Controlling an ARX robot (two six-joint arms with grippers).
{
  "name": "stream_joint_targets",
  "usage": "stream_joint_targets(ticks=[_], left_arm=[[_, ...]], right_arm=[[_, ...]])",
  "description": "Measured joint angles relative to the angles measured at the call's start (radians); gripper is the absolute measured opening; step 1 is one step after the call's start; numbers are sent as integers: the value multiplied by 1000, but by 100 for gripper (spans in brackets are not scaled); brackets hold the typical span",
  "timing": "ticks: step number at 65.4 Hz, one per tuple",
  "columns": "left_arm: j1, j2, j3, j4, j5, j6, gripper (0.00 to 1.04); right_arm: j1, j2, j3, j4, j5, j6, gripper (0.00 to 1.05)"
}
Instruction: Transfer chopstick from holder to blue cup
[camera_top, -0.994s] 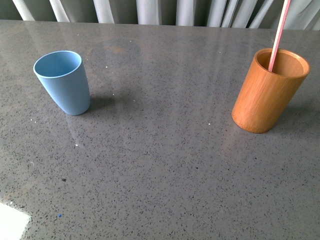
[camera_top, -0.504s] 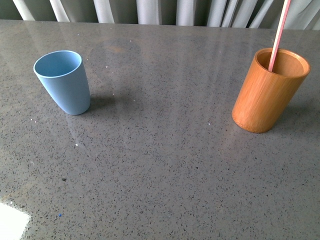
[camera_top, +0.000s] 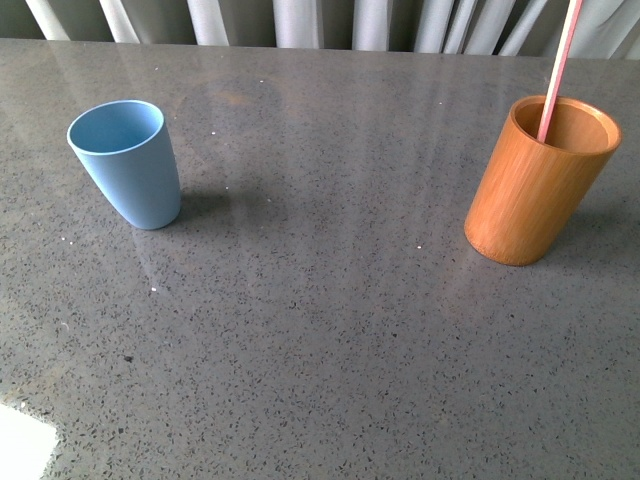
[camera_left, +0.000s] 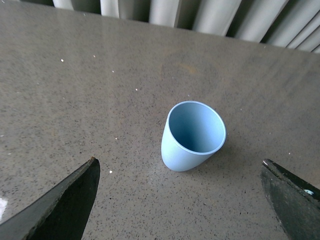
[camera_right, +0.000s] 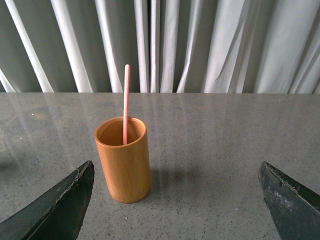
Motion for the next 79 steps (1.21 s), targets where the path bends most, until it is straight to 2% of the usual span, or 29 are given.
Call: stream_joint_targets(ticks=[11,23,74,76,79], left_arm=[[-16,221,158,-36,-14,-8,96],[-27,371,285,-97,-77,-6,96],[-66,663,527,-245,-137,40,96],[-67,668,534,-249,-138,42,95],[-68,679,544,-257,-144,46,85]], right_arm=[[0,0,0,0,0,0,96],[0,0,0,0,0,0,96],[0,0,0,0,0,0,96],[0,0,0,0,0,0,96],[0,0,0,0,0,0,96]])
